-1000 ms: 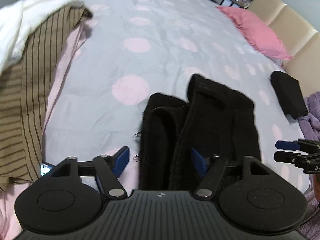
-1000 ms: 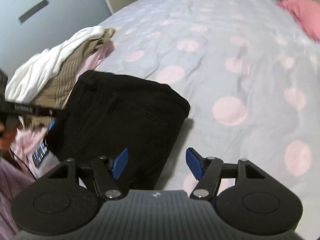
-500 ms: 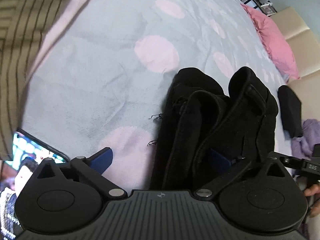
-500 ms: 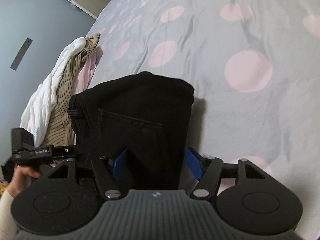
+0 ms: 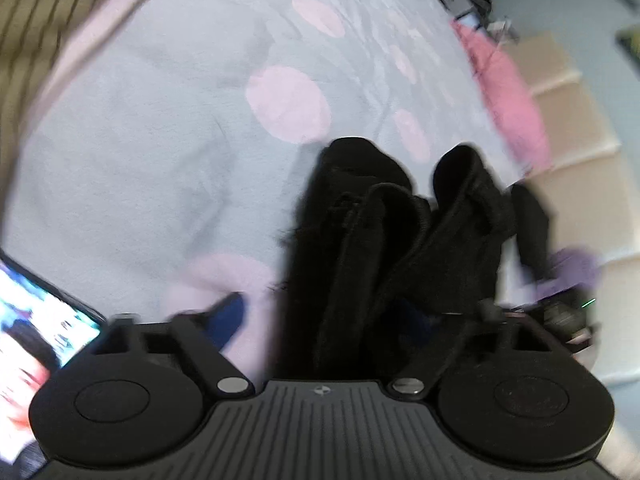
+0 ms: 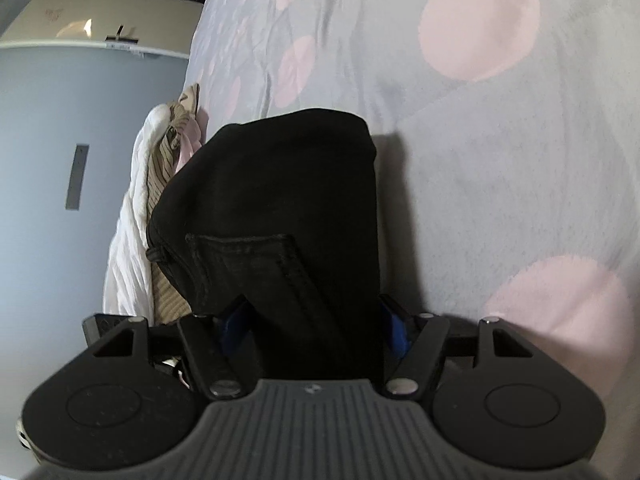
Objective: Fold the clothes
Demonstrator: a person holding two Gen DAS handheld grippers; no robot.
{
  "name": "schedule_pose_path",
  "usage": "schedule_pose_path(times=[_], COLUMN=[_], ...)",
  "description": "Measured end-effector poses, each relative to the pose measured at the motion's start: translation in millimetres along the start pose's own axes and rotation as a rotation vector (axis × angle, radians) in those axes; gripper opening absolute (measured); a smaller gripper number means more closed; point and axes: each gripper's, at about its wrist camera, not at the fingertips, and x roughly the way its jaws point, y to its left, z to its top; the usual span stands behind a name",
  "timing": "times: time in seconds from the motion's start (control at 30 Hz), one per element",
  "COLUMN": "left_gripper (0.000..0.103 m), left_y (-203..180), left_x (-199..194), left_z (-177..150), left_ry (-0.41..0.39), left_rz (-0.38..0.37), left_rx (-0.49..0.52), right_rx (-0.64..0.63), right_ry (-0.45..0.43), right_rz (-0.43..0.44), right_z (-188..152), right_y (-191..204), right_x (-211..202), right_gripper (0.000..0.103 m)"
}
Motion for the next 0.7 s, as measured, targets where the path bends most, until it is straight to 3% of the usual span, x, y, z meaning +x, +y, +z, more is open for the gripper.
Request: schedule_pose_path(times=[0.13,0.27,0.5,0.7], left_gripper=[0.063,0.071,0.071,0.075], left_y=[8,15,23,20], left_x=[4,6,12,14], left_z=[-5,-11,-22,-25], left_ry=[-0.013,-0.052,-0.093,-0.119], left_rz=[-0.053,-0.088,-0.161,-0.165], left_rx=[-0.065,-0.108,-0.194,-0.201], right_rx=[0.010,0.036,0.056,0.035], right_ry=[-0.006,-0.012,-0.026,-0.014], right_rz=[-0.001,0.006,0.026,0.015], right_z=[-1,-1,-3,-2], right_y=[0,-3,-6,-3], right_x=[0,4,3,2], right_gripper=[0.070,0.071,0.071,0.071])
